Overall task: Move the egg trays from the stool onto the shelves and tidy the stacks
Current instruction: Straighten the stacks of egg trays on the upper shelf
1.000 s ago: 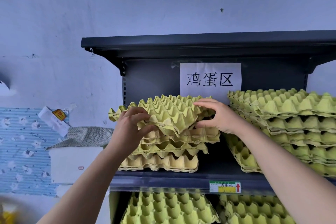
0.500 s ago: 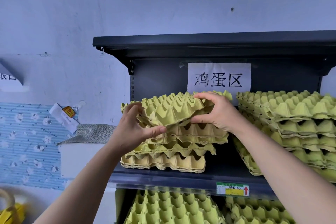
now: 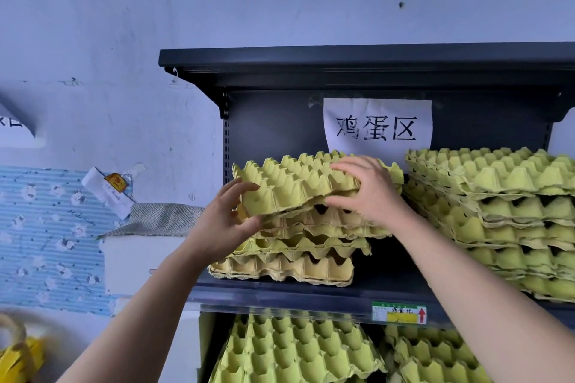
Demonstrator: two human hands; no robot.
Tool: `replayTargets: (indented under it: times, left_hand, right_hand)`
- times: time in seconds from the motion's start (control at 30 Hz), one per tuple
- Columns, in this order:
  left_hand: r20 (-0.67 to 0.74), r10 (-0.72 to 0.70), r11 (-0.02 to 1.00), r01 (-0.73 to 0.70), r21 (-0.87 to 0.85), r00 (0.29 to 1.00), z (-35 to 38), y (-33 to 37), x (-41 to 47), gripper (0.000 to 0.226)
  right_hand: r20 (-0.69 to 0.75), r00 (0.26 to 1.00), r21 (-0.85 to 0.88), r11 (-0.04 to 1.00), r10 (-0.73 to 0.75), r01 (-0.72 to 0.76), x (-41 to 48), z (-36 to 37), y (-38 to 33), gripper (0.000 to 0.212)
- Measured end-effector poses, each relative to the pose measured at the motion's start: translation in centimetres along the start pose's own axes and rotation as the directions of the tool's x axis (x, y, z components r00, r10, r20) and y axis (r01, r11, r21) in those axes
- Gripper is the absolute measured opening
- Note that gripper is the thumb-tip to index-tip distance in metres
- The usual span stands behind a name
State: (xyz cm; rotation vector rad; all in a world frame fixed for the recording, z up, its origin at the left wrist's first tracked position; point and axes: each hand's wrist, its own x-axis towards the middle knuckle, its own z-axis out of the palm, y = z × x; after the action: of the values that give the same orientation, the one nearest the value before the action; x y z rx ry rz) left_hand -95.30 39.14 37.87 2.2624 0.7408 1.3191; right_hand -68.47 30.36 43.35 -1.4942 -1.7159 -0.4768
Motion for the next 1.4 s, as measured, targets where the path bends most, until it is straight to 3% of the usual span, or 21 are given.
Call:
replayTargets:
  times: [0.07,0.17,0.2,0.3,0.47,0.73,0.93,1.1,1.23,1.4]
  left_hand:
    - [-0.016,0.013,1.000,-0.012,0.021,1.000,0.3,0.1,0.3,0.054]
    - [-0.073,0.012,1.000,-0.011,0.009,0.997,0.0,0.2,0.6,0.045]
    - [-0.089,0.008,1.000,-0.009,-0.018,0.996,-0.2,0.2,0.7,0.041]
    - [-0.116,0.034,0.998,-0.041,-0.057,0.993,-1.2,0.3,0.7,0.038]
    - [-0.183,0.043,0.997,-0.055,-0.061,0.982,-2.9,2.1,0.2,0.037]
    - [-0.082,-0.044,0.989,0.032,-0.142,0.996,-1.3,0.0,-0.8,0.040]
    - [-0.018,-0.079,0.994,0.077,-0.073,0.997,-0.4,-1.8,-1.2,0.041]
    - [0.018,-0.073,0.986,0.069,0.150,0.997,0.4,-1.7,-0.6,0.081]
    - [-0.046,-0.097,0.980,0.103,0.172,0.994,0.7,-1.9,0.2,0.064]
    - [0.061,-0.173,0.939,0.146,0.311,0.983,1.0,-3.7,-0.8,0.068]
  right_hand:
    - [0.043,0.998,-0.029,0.998,0.050,-0.049,0.1,-0.8,0.7,0.070]
    - [0.037,0.994,-0.274,0.958,0.098,-0.084,0.2,-1.5,1.6,0.078]
    - [0.025,0.990,-0.283,0.951,0.141,-0.128,0.1,-1.7,1.8,0.082]
    - [0.061,0.968,-0.093,0.967,0.244,-0.238,0.0,-2.5,2.1,0.085]
    - [0.043,0.987,-0.010,0.988,0.156,-0.155,-0.2,-3.3,0.6,0.077]
    - [0.047,0.986,-0.107,0.982,0.162,-0.157,-2.2,-3.1,0.5,0.069]
    - [0.202,0.956,-0.125,0.974,0.213,-0.191,-4.0,-1.6,1.3,0.079]
    - [0.183,0.959,-0.176,0.967,0.217,-0.185,-4.1,-1.4,1.2,0.071]
    - [0.128,0.970,-0.202,0.963,0.206,-0.178,-4.4,-1.1,1.2,0.068]
    - [0.221,0.960,-0.305,0.947,0.172,-0.099,-4.9,0.2,1.0,0.071]
